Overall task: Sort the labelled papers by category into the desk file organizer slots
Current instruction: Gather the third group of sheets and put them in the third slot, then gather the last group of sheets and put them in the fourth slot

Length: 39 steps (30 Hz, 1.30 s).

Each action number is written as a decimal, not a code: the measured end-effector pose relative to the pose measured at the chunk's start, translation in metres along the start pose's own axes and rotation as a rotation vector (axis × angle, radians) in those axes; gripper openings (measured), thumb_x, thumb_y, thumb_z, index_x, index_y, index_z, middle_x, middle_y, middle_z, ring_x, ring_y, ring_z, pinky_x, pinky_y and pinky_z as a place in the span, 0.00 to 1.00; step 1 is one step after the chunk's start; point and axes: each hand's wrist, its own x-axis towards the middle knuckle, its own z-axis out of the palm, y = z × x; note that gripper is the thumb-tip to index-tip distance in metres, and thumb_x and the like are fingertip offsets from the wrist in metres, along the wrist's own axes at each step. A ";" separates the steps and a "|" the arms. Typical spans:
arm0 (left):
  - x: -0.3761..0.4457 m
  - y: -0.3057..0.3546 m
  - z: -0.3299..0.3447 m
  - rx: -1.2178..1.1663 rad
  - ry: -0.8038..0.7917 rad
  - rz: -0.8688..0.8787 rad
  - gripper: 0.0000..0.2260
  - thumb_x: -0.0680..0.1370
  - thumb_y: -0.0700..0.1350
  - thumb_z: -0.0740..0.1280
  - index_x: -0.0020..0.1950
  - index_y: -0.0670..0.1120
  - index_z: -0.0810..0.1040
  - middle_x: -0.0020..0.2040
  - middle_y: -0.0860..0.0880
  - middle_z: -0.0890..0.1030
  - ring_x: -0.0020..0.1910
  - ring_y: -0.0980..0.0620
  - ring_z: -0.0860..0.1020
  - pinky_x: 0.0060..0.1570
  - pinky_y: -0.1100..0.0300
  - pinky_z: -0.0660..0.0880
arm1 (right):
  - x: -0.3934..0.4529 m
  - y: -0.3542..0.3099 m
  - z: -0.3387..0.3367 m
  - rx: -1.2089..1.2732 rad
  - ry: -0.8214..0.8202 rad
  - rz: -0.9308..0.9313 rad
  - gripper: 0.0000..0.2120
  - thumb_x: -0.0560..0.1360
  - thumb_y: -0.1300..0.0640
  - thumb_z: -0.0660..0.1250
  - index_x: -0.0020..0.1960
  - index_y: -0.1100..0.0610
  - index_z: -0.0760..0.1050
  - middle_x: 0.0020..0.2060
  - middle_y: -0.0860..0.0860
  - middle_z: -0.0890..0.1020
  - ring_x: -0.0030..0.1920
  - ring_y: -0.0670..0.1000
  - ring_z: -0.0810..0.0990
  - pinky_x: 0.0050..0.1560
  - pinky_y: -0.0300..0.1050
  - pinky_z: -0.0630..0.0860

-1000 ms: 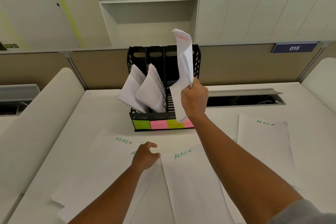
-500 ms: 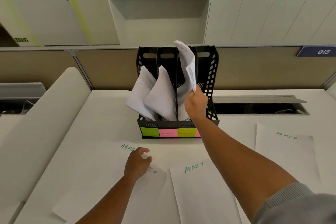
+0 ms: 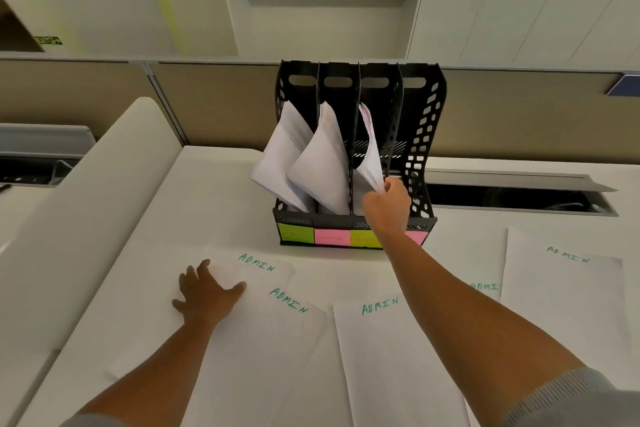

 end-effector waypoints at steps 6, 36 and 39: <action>-0.006 -0.029 0.000 0.158 -0.042 -0.032 0.53 0.63 0.74 0.67 0.78 0.49 0.51 0.79 0.43 0.55 0.78 0.44 0.50 0.70 0.31 0.51 | -0.029 0.018 -0.008 -0.035 0.163 -0.308 0.14 0.72 0.60 0.68 0.57 0.57 0.72 0.52 0.51 0.77 0.52 0.49 0.75 0.44 0.39 0.74; -0.114 -0.052 0.007 -0.052 0.045 0.085 0.12 0.81 0.56 0.59 0.53 0.48 0.71 0.48 0.45 0.82 0.43 0.43 0.76 0.44 0.54 0.71 | -0.162 0.141 -0.068 -0.995 -0.796 -0.044 0.41 0.58 0.27 0.69 0.59 0.54 0.70 0.54 0.50 0.78 0.51 0.51 0.77 0.45 0.44 0.71; -0.118 -0.052 0.008 -0.111 0.090 0.100 0.14 0.81 0.57 0.58 0.55 0.46 0.71 0.50 0.45 0.82 0.48 0.40 0.80 0.42 0.54 0.70 | -0.173 0.142 -0.065 -1.029 -0.802 -0.067 0.46 0.56 0.22 0.64 0.61 0.54 0.69 0.56 0.50 0.78 0.55 0.52 0.77 0.47 0.46 0.70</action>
